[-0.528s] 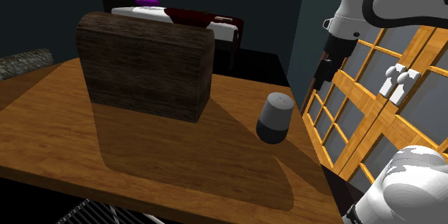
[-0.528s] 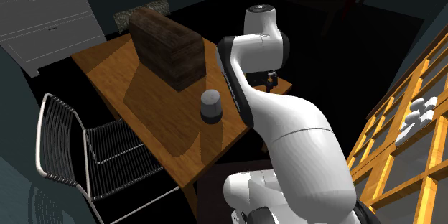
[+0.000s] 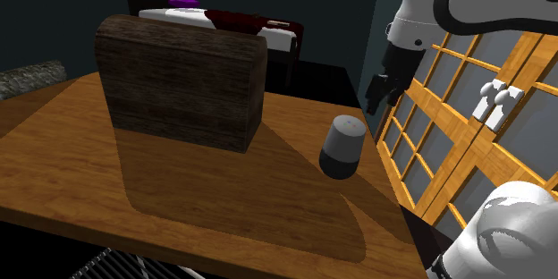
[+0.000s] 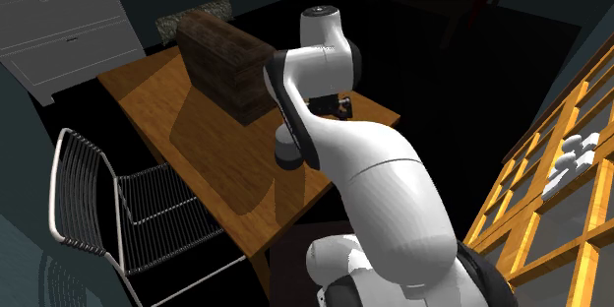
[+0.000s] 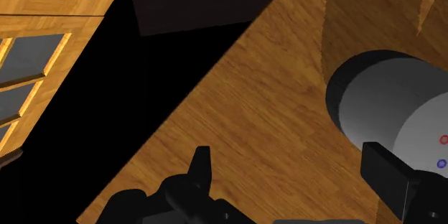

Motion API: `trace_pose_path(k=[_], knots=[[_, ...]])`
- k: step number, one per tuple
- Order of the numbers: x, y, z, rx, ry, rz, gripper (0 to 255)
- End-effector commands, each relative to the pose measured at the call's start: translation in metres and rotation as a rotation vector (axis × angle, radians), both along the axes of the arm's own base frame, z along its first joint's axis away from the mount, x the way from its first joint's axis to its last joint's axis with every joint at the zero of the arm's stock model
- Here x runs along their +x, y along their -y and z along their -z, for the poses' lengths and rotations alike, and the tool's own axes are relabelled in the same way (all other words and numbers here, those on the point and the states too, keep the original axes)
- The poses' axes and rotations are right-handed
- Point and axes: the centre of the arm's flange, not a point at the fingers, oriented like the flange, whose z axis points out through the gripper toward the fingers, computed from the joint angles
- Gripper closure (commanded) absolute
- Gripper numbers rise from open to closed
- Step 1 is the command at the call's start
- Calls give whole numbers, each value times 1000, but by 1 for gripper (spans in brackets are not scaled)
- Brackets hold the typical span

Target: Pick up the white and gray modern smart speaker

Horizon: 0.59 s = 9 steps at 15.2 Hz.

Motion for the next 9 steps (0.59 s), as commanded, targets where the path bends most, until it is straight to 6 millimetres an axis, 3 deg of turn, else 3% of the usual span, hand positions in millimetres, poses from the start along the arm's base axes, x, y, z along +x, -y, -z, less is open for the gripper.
trace_pose_path(k=[1,7,9], knots=[[9,-27,-1,9,8,47,0],[41,-97,-2,30,30,179,0],[41,-97,3,30,30,180,0]])
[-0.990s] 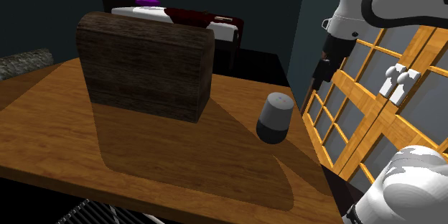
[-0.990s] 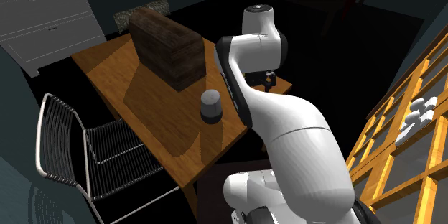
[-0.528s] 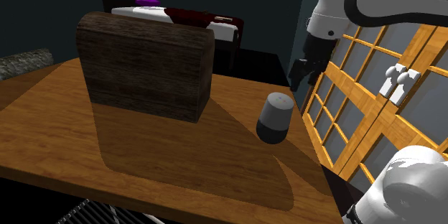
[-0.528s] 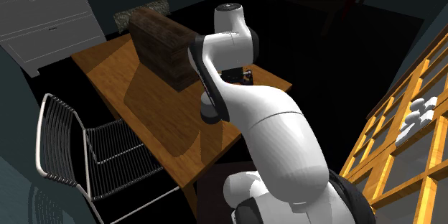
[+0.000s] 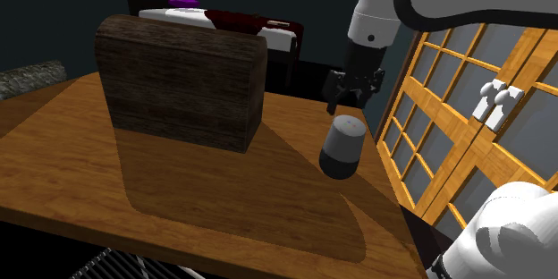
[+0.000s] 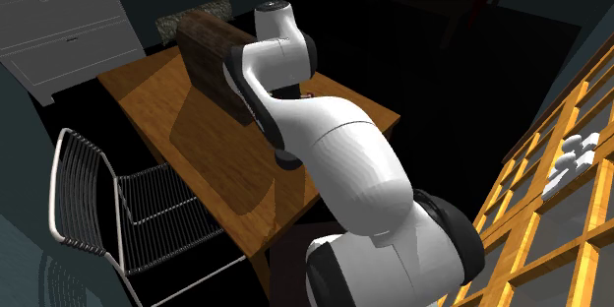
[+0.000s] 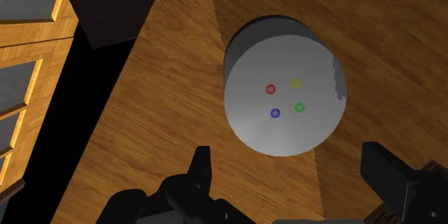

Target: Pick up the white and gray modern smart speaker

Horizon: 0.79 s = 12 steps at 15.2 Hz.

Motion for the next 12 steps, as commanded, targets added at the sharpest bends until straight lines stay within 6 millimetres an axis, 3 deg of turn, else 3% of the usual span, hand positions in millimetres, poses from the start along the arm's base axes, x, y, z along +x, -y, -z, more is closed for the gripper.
trace_pose_path(k=[1,6,8,9,12], knots=[[1,-3,8,2,1,7,0],[1,-3,37,2,1,7,0],[0,-3,37,2,1,7,0],[1,-4,37,2,1,7,255],[1,-3,37,2,1,7,255]])
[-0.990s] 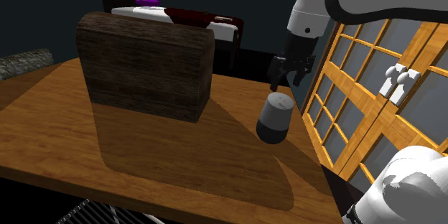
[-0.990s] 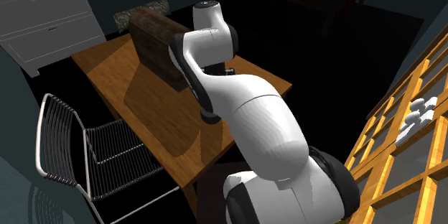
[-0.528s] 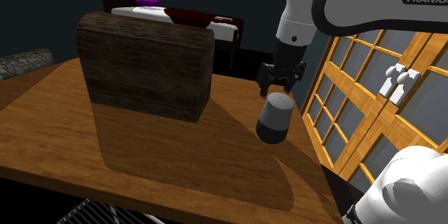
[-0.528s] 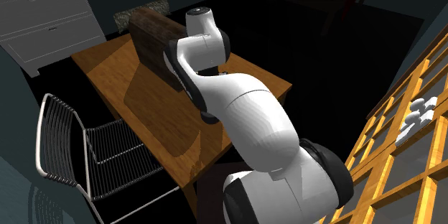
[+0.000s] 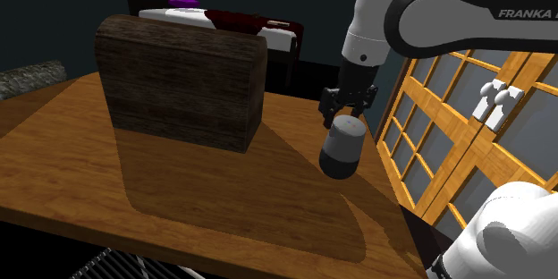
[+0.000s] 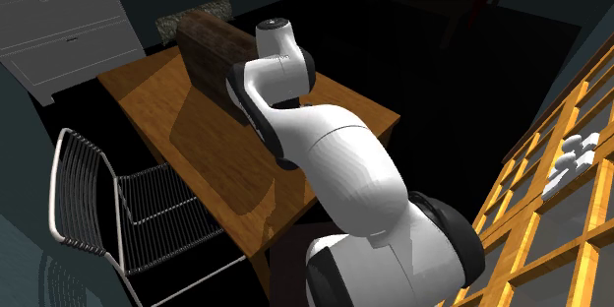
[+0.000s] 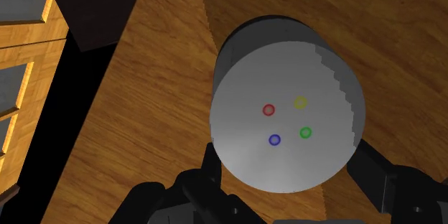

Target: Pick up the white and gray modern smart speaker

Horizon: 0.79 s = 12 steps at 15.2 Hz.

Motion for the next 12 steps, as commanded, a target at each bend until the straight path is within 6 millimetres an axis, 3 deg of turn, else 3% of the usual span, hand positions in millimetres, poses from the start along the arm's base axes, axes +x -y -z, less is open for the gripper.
trace_pose_path(k=[1,6,12], knots=[[0,0,1,0,-3,0,255],[0,0,1,0,-3,0,255],[0,0,-30,0,-3,0,255]])
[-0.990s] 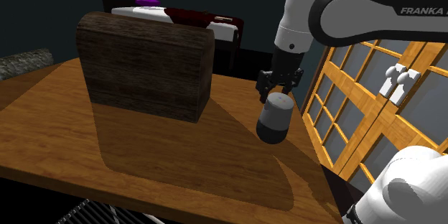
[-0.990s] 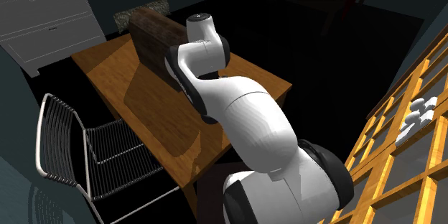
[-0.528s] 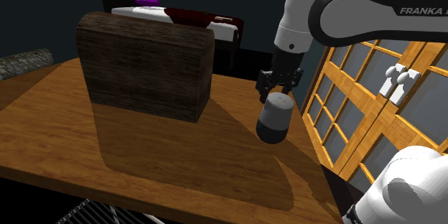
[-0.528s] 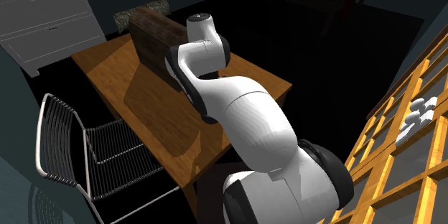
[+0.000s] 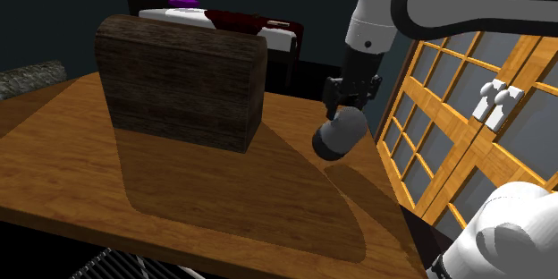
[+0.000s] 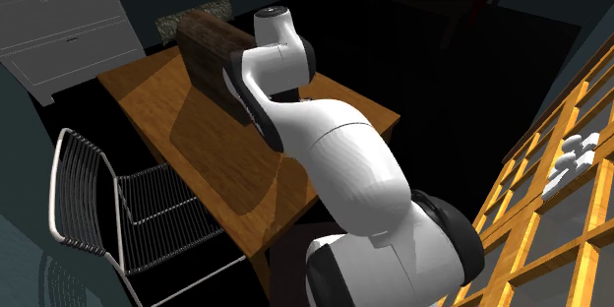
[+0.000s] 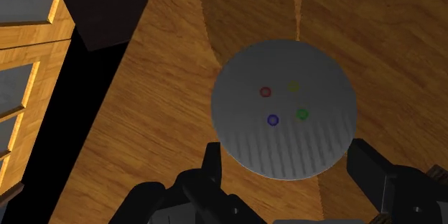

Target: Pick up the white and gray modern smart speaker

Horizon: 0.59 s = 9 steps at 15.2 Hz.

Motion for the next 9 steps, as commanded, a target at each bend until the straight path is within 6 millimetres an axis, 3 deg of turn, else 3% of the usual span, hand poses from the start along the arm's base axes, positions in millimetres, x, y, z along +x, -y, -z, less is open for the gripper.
trace_pose_path(k=[1,9], knots=[[1,0,-11,0,1,0,255],[1,0,-53,0,1,0,255]])
